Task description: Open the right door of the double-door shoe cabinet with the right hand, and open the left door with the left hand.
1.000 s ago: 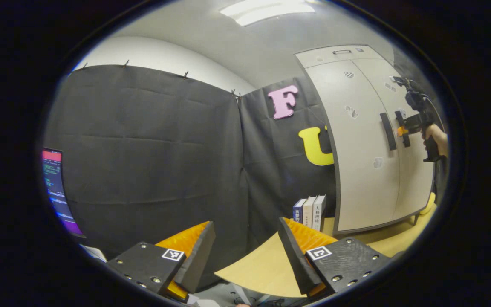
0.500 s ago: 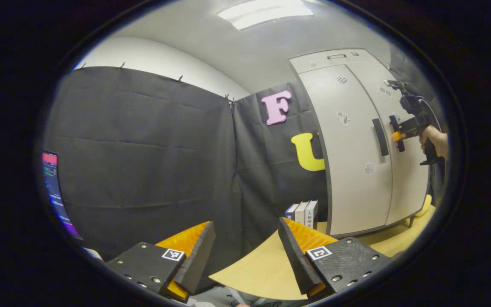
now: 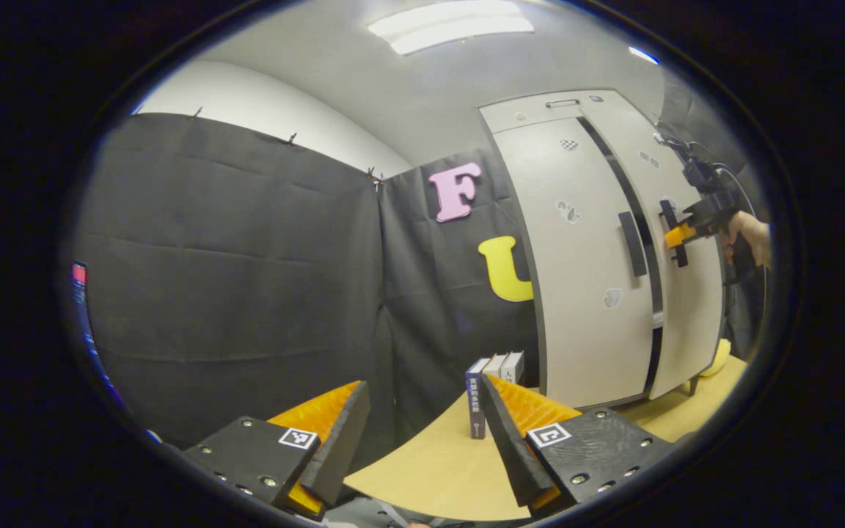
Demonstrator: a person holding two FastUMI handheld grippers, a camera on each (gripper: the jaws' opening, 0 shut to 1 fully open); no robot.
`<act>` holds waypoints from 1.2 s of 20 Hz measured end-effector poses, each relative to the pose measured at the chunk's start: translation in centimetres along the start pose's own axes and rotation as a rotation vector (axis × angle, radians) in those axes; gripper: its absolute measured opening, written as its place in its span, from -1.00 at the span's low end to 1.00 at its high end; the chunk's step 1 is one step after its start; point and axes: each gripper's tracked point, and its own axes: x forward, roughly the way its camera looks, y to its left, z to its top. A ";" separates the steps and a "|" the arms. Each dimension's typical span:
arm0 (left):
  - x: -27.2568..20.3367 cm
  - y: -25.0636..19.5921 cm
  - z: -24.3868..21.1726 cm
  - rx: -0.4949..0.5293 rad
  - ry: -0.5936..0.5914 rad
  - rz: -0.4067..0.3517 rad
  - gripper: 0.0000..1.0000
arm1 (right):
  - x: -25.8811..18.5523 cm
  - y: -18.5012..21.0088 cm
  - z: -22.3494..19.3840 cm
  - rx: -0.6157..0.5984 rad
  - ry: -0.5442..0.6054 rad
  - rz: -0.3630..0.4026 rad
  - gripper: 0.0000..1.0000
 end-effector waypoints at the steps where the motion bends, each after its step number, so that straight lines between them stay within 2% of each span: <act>1: -0.1 -0.3 0.0 -0.003 0.000 -0.009 0.77 | -0.4 -0.1 0.0 0.003 0.002 0.009 -0.69; 16: 1.9 -4.8 0.7 -0.023 -0.024 -0.112 0.77 | -6.1 -2.0 -0.5 0.018 0.023 0.077 -0.69; 24: 2.8 -9.4 1.3 -0.031 -0.025 -0.181 0.77 | -8.8 -3.3 -0.5 0.021 0.035 0.105 -0.69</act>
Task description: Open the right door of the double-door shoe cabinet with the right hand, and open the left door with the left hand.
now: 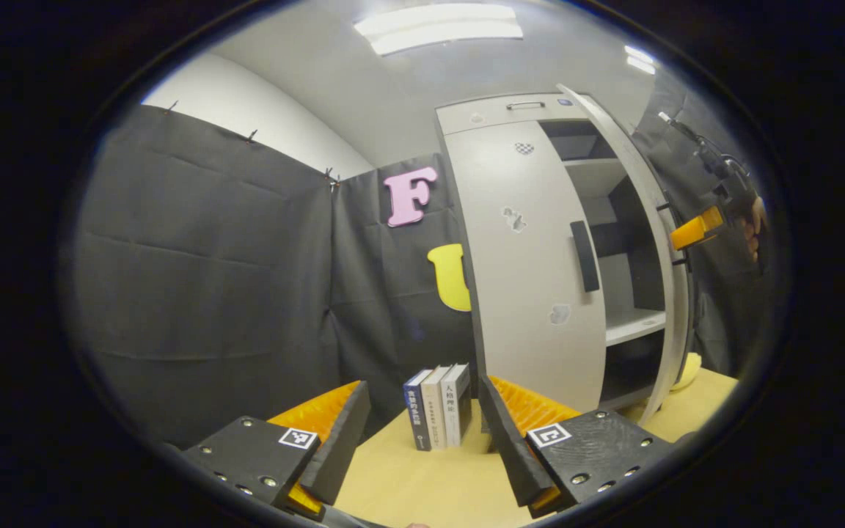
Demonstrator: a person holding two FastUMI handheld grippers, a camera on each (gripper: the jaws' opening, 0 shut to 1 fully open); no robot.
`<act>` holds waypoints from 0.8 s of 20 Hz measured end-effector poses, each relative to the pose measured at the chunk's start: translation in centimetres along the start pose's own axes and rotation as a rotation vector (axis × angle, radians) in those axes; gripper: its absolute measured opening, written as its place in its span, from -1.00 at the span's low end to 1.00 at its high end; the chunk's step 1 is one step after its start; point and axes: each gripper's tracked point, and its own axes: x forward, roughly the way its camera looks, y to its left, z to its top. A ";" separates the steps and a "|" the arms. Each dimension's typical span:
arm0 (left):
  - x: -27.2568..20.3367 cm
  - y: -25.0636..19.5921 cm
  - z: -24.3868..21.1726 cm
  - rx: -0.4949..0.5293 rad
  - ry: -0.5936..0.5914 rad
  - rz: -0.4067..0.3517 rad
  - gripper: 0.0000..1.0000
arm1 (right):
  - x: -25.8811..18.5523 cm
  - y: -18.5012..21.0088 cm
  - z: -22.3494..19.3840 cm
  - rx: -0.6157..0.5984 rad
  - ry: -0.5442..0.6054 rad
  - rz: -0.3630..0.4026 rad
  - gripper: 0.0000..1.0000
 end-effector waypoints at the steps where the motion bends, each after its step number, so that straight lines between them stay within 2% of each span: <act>1: 0.1 -0.7 0.0 0.000 -0.001 -0.013 0.77 | -0.3 -0.2 0.0 -0.001 0.001 -0.001 -0.68; 12: 1.2 -8.0 1.1 -0.001 -0.016 -0.144 0.77 | -2.4 -2.2 -0.1 -0.009 -0.018 -0.028 -0.70; 16: 1.4 -10.3 1.5 -0.002 -0.023 -0.183 0.77 | -2.8 -3.3 0.0 -0.021 -0.030 -0.066 -0.70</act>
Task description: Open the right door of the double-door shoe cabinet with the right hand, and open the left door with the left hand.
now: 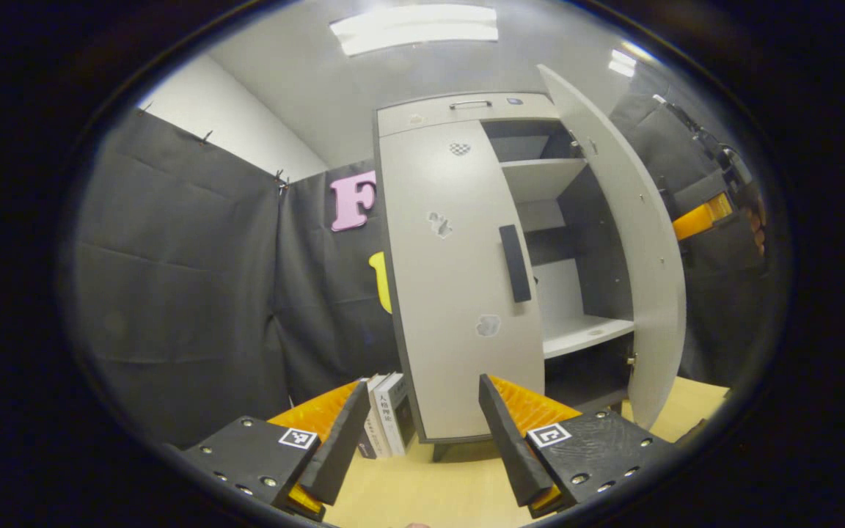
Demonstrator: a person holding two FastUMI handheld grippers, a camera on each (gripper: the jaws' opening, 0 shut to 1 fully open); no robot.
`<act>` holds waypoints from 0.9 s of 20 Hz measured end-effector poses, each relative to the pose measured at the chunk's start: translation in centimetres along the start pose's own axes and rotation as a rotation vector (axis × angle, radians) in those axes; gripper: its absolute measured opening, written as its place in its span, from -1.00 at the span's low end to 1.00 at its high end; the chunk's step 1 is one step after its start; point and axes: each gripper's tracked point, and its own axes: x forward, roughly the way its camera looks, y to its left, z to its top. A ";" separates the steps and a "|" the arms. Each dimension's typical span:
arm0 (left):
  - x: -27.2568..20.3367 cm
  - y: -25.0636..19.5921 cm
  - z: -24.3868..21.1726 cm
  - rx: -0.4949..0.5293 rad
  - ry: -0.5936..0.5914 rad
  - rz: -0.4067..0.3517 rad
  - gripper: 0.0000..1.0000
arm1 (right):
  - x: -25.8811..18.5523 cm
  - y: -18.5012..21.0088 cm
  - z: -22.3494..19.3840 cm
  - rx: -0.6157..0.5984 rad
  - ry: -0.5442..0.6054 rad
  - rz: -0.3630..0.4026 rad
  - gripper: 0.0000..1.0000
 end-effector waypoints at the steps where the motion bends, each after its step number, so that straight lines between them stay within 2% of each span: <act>1: 0.3 -0.7 0.1 -0.003 -0.003 -0.009 0.77 | -0.1 -0.6 0.0 -0.002 0.000 -0.019 -0.70; 2: 0.5 -1.4 0.3 -0.008 -0.007 -0.020 0.77 | -0.2 -0.9 0.0 0.007 -0.005 -0.031 -0.78; 3: 0.7 -2.1 0.4 -0.012 -0.010 -0.031 0.77 | -0.3 -1.3 0.0 0.018 -0.005 -0.046 -0.71; 6: 0.9 -4.4 0.9 -0.013 -0.019 -0.066 0.76 | -0.5 -2.7 0.0 0.030 -0.011 -0.109 -0.73; 9: 1.2 -6.1 1.1 -0.013 -0.017 -0.093 0.77 | -0.6 -5.8 0.1 -0.010 -0.028 -0.197 -0.74; 10: 1.1 -6.6 1.3 -0.015 -0.018 -0.102 0.77 | -1.4 -5.2 0.4 0.017 -0.033 -0.168 -0.75; 11: 1.3 -7.0 1.4 -0.014 -0.017 -0.108 0.77 | -0.4 -4.5 0.4 0.041 -0.037 -0.145 -1.00; 12: 1.2 -7.3 1.6 -0.012 -0.017 -0.111 0.77 | -0.2 -4.4 0.2 0.037 -0.040 -0.147 -0.88; 13: 1.0 -7.7 1.6 -0.011 -0.018 -0.113 0.77 | -0.5 -4.8 0.1 0.017 -0.043 -0.153 -0.86; 18: 1.2 -8.5 2.3 -0.009 -0.005 -0.123 0.76 | -1.7 -5.4 0.1 -0.017 -0.049 -0.162 -0.87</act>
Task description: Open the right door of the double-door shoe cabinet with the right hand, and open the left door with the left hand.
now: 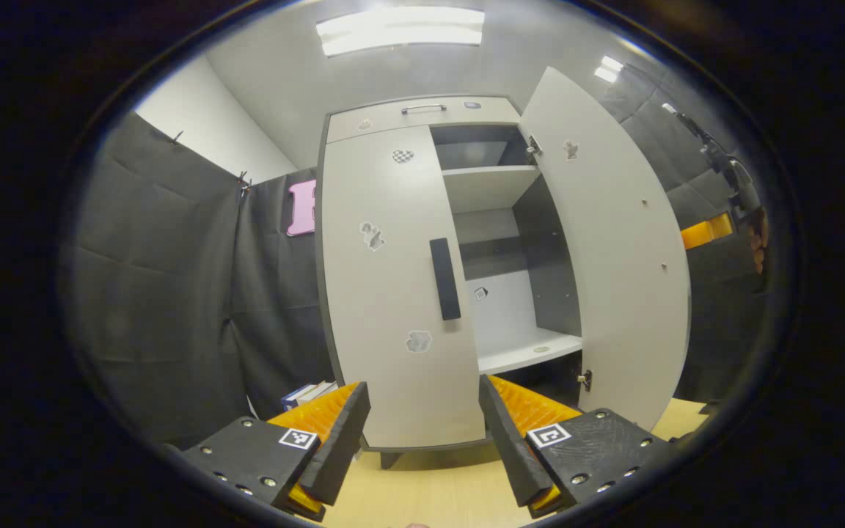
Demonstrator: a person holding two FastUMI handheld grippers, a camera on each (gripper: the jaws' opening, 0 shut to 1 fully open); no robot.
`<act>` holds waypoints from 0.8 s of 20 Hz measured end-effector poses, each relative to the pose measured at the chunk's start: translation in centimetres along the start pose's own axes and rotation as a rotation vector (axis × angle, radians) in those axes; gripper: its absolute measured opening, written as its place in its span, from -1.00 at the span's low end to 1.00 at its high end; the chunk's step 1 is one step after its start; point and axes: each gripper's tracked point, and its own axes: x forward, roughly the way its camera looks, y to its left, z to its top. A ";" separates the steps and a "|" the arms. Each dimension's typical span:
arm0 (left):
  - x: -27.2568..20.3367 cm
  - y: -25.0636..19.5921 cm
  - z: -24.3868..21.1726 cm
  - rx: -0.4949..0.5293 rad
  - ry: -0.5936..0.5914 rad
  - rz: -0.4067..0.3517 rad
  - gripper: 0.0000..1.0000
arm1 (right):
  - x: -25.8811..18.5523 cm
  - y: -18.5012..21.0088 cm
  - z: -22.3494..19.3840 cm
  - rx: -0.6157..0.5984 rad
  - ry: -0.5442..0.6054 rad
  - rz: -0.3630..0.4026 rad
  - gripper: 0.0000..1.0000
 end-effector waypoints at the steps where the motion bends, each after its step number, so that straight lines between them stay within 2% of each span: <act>1: 0.2 0.0 -0.1 0.001 0.013 0.000 0.76 | -0.3 -0.2 0.0 -0.002 -0.004 -0.012 -0.84; 2: 0.4 -0.2 0.2 -0.009 0.016 -0.005 0.77 | -0.7 -0.8 0.1 -0.008 -0.011 -0.036 -0.91; 4: 0.8 -0.8 1.0 -0.032 0.004 -0.017 0.76 | -1.3 -2.4 0.2 -0.019 -0.019 -0.085 -0.78; 7: 1.5 -0.2 2.8 -0.026 -0.021 -0.027 0.77 | -2.4 -3.7 -0.1 -0.019 -0.015 -0.133 -0.82; 8: 2.1 -0.2 3.6 -0.022 -0.031 -0.031 0.76 | -2.8 -4.1 -0.1 -0.018 -0.015 -0.144 -0.70; 10: 3.1 -0.5 4.9 -0.008 -0.049 -0.037 0.77 | -3.3 -4.8 0.2 -0.021 -0.036 -0.172 0.14; 12: 4.5 -0.8 6.4 0.005 -0.075 -0.047 0.75 | -3.9 -6.3 0.3 -0.043 -0.056 -0.238 0.97; 16: 7.6 -1.8 8.4 -0.023 -0.085 -0.073 0.76 | -4.9 -7.9 -0.1 -0.046 -0.056 -0.303 0.95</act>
